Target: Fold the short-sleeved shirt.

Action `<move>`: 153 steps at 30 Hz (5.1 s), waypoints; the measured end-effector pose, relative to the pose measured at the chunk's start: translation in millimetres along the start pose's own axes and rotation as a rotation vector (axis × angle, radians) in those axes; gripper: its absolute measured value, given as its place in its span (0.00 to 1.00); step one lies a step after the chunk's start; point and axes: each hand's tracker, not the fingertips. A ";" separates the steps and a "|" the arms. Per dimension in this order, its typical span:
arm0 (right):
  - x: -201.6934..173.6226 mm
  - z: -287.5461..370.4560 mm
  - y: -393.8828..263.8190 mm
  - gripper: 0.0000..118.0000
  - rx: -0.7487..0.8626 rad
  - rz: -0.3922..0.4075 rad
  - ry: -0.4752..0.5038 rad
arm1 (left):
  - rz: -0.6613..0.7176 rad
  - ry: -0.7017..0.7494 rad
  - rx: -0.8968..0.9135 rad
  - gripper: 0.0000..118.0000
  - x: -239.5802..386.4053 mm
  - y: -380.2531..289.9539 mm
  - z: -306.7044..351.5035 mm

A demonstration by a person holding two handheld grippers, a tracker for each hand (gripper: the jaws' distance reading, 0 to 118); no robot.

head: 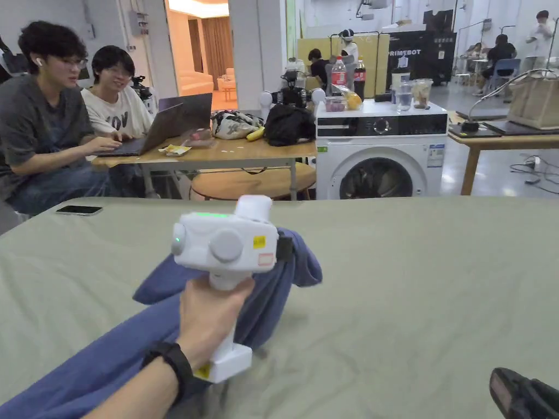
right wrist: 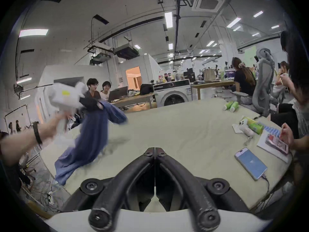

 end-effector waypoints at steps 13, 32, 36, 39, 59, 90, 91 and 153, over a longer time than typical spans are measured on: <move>30.4 36.7 26.8 0.00 0.047 0.036 -0.118 | 0.187 -0.546 -0.236 0.44 179.9 -160.2 -40.1; -19.7 -26.5 15.7 0.00 -0.013 0.114 0.051 | 0.021 0.215 0.312 0.00 -54.9 -113.3 218.0; -27.3 -32.0 9.0 0.00 -0.039 0.135 0.054 | -0.048 0.247 0.311 0.00 -54.1 -131.0 232.2; -28.9 -35.4 7.5 0.00 -0.046 0.132 0.053 | -0.037 0.238 0.287 0.00 -53.6 -134.5 231.1; 17.4 -39.3 -21.5 0.00 -0.142 0.056 -0.007 | 0.194 0.291 -0.278 0.76 -156.2 -103.7 44.3; 88.1 -79.8 -83.1 0.42 -0.376 -0.562 -0.091 | 0.193 0.313 -0.424 0.00 -165.8 -135.6 -18.4; 90.0 -83.4 -83.2 0.33 -0.366 -0.578 -0.088 | 0.190 0.316 -0.425 0.00 -165.5 -135.3 -18.4; 48.6 -224.7 149.3 0.06 -0.148 0.007 -0.037 | 0.213 0.162 0.258 0.00 -156.3 -10.7 145.3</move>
